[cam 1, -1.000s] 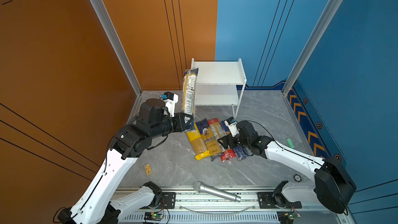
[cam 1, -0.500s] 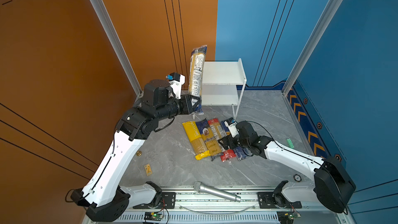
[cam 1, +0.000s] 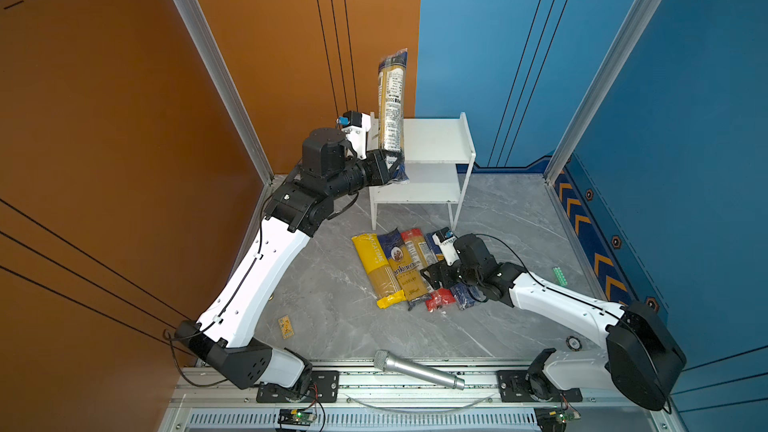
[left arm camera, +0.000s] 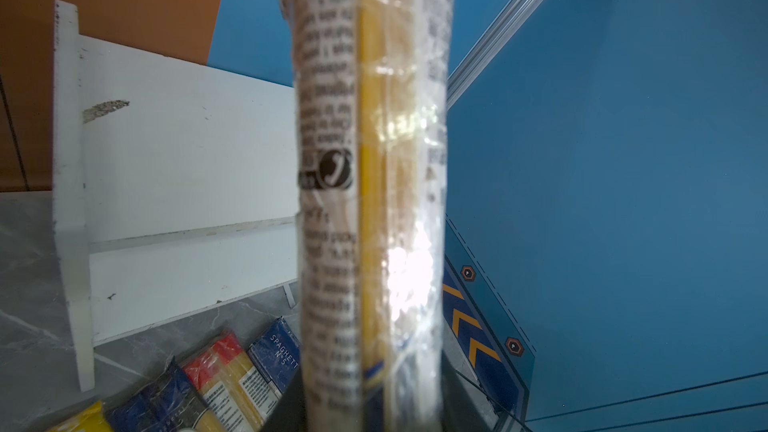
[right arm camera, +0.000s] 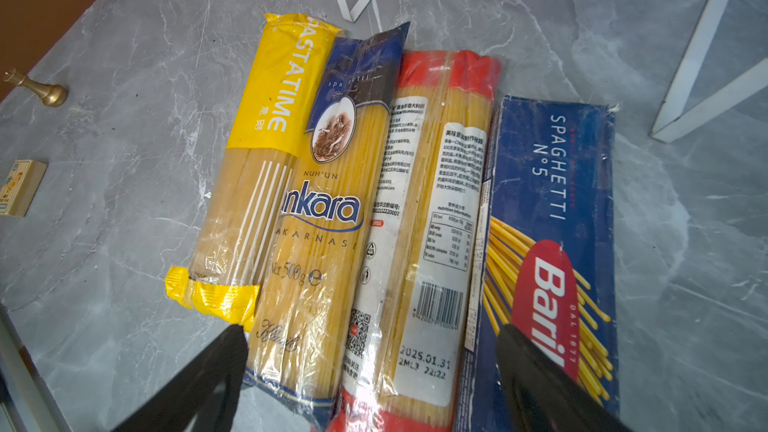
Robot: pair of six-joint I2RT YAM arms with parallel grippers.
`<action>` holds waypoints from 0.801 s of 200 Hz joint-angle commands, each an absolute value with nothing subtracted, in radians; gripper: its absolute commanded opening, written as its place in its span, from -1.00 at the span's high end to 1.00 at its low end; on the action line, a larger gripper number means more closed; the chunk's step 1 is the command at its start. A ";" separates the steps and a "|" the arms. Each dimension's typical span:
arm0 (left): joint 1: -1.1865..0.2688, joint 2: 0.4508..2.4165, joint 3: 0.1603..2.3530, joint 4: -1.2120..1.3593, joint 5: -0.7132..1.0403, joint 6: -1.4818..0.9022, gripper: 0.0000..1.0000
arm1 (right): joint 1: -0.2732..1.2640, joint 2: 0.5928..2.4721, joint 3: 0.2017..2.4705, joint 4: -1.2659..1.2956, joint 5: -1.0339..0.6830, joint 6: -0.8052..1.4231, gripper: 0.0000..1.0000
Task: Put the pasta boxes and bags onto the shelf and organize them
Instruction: 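Carry the upright clear bag with the left gripper toward the white shelf, then lower the clear bag onto the shelf's top tier with the left gripper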
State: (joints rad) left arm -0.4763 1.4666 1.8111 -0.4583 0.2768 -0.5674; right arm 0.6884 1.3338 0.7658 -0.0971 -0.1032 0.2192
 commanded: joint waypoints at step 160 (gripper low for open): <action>-0.386 1.762 2.218 -0.467 0.353 -0.580 1.00 | 0.724 1.310 0.756 -0.118 -0.057 0.230 -0.82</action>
